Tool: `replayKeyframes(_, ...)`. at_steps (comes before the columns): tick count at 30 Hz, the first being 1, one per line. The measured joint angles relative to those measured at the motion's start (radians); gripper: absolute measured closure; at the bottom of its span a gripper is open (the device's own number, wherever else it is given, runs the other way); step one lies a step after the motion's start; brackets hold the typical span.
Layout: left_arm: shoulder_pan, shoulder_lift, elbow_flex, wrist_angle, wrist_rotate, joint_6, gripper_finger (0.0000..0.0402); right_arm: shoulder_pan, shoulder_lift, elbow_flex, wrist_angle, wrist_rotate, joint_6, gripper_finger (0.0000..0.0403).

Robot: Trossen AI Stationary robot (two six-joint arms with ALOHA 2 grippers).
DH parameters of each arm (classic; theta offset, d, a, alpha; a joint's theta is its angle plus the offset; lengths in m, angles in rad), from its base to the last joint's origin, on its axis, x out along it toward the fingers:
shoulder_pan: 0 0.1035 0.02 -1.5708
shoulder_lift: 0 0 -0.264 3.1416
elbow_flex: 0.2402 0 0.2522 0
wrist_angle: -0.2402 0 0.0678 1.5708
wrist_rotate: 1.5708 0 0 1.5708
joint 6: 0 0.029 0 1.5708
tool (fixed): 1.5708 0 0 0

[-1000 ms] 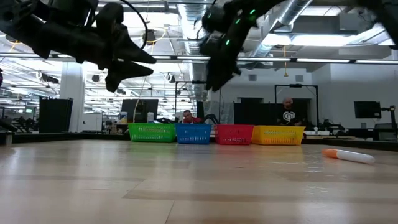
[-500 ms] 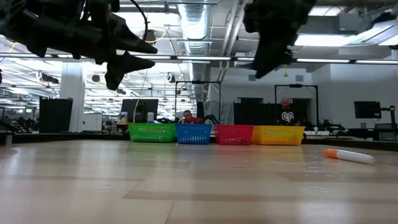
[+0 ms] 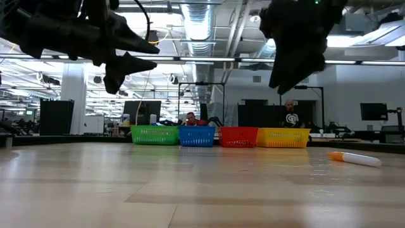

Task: Pick & Place Markers
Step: Put the small orange highlighter pen into the blue bin

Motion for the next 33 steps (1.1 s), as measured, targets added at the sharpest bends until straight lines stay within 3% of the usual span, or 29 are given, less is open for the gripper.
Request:
replayKeyframes(6, -0.047, 0.000, 0.000, 0.001, 0.087, 0.001, 0.0262, 0.006, -0.001, 0.000, -0.089, 0.043, 0.251, 0.0224)
replayKeyframes(10, -0.077, 0.000, 0.000, 0.001, 0.089, 0.007, 0.0262, 0.017, -0.001, 0.000, -0.103, 0.025, 0.384, 0.0236)
replayKeyframes(16, -0.106, 0.000, 0.000, 0.031, 0.088, 0.021, 0.0262, 0.089, -0.001, 0.000, -0.024, 0.031, 0.452, 0.0238)
replayKeyframes(22, -0.150, -0.001, 0.001, 0.079, 0.094, 0.029, 0.0262, 0.133, 0.002, 0.000, -0.155, 0.040, 0.688, 0.0230)
replayKeyframes(33, -0.180, -0.001, 0.001, 0.095, 0.115, 0.029, 0.0262, 0.163, 0.232, 0.001, -0.176, -0.044, 0.798, 0.0229)
